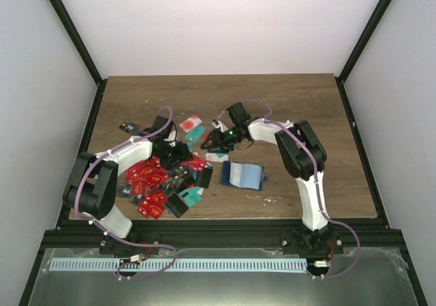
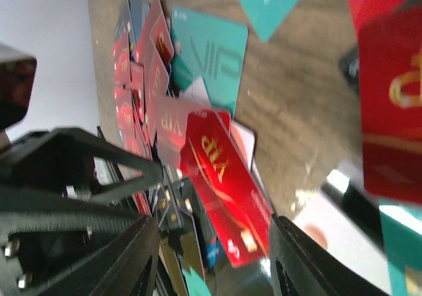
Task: Put the credit cards into the card holder
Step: Pick up the credit card from the center of the board.
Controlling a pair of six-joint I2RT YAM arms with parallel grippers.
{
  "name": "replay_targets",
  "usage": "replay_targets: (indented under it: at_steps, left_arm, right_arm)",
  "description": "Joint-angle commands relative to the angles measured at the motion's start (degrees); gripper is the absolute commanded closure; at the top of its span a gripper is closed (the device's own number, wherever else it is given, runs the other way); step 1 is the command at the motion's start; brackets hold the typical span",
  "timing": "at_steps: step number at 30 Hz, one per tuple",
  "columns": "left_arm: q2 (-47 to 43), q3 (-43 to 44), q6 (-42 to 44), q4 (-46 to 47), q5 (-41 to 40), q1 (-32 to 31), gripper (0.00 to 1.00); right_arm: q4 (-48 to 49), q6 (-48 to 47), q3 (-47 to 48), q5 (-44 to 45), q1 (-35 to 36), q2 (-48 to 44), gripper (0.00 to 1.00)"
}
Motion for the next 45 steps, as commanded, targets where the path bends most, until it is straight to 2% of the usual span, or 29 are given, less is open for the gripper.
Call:
replay_targets:
  at_steps: [1, 9, 18, 28, 34, 38, 45]
  left_arm:
    - [1.2, -0.9, -1.7, 4.7, 4.0, 0.3, 0.37]
    - [4.6, -2.7, -4.0, 8.1, 7.4, 0.0, 0.37]
    - [9.8, -3.0, -5.3, 4.8, 2.7, 0.1, 0.35]
    - [5.2, -4.3, -7.2, -1.5, 2.6, -0.3, 0.25]
    - [8.8, -7.5, -8.8, 3.7, 5.6, -1.3, 0.25]
    - [10.5, -10.4, -11.1, 10.8, 8.5, -1.4, 0.25]
    - [11.0, -10.4, -12.3, 18.0, 8.6, -1.7, 0.28]
  right_arm:
    - [-2.9, -2.4, 6.5, -0.8, 0.5, 4.7, 0.53]
    - [-5.1, -4.1, 9.4, -1.1, 2.9, 9.4, 0.56]
    - [-5.2, -4.5, 6.4, 0.2, 4.8, 10.3, 0.59]
    - [-4.8, -2.6, 2.7, 0.2, 4.8, 9.7, 0.61]
    - [-3.2, -1.1, 1.0, -1.0, 4.8, 9.3, 0.62]
    - [-3.1, -0.8, 0.9, -2.1, 5.0, 9.9, 0.62]
    - [-3.0, -0.4, -0.3, -2.4, 6.4, 10.0, 0.64]
